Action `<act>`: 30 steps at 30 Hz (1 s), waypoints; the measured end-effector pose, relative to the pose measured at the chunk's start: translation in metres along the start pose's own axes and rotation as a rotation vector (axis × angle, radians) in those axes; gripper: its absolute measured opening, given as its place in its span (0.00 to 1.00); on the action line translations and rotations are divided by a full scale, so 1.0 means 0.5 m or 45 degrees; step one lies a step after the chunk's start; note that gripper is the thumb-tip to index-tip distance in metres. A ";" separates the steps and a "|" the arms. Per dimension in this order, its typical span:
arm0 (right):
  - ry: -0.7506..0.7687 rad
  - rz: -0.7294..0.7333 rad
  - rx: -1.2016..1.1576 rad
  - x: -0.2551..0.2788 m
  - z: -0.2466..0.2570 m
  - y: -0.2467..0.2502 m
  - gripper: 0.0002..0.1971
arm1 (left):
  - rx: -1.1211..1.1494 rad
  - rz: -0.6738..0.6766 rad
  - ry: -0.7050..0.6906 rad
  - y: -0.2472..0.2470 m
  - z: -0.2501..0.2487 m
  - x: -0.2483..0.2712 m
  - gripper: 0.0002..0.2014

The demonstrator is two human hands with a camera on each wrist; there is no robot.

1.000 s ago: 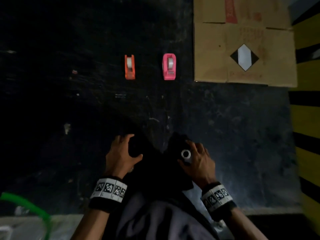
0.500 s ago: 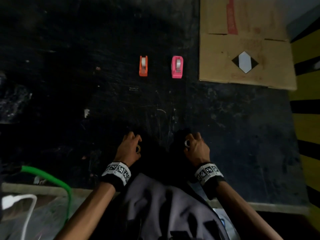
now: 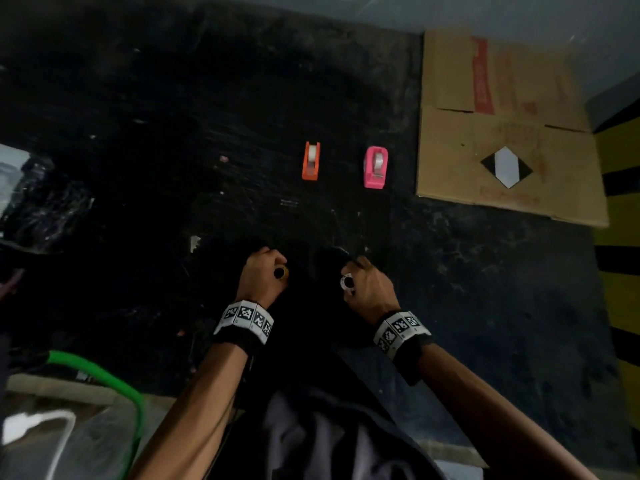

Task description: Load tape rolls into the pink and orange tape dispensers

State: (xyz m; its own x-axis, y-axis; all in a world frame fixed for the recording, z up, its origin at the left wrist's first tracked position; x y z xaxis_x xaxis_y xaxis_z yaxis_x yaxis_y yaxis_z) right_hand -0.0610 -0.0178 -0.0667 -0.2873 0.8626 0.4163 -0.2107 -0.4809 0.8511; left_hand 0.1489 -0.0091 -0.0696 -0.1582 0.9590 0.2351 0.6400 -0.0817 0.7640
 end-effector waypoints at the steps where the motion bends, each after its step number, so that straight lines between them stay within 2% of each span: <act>1: 0.032 -0.005 0.002 -0.017 0.020 0.013 0.12 | 0.013 -0.020 0.003 0.011 0.000 -0.017 0.15; 4: 0.092 -0.016 0.002 -0.080 0.077 0.050 0.16 | 0.042 -0.079 -0.005 0.043 0.002 -0.080 0.14; 10: 0.225 -0.068 -0.014 -0.239 0.182 0.090 0.16 | 0.050 -0.229 -0.057 0.108 0.019 -0.231 0.13; 14: 0.241 -0.182 -0.036 -0.345 0.217 0.110 0.15 | 0.003 -0.281 -0.110 0.126 0.029 -0.319 0.12; 18: 0.256 -0.180 -0.021 -0.421 0.232 0.087 0.19 | 0.033 -0.279 -0.033 0.117 0.063 -0.388 0.14; 22: 0.228 -0.139 -0.022 -0.453 0.222 0.041 0.20 | -0.018 -0.224 0.016 0.075 0.097 -0.406 0.13; 27: 0.180 -0.107 -0.097 -0.437 0.203 0.036 0.31 | 0.069 -0.250 0.061 0.091 0.087 -0.374 0.26; 30: 0.157 -0.130 -0.077 -0.391 0.181 0.049 0.31 | 0.026 -0.289 0.088 0.091 0.095 -0.329 0.28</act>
Point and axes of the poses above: each hand's wrist, its own x-axis away from the middle knuckle, its own y-axis out of the back of the hand, z = x × y, the point moved 10 cm from there along -x, towards the middle knuckle, and after that the axes turned 2 degrees about x, right-handed, at the moved point
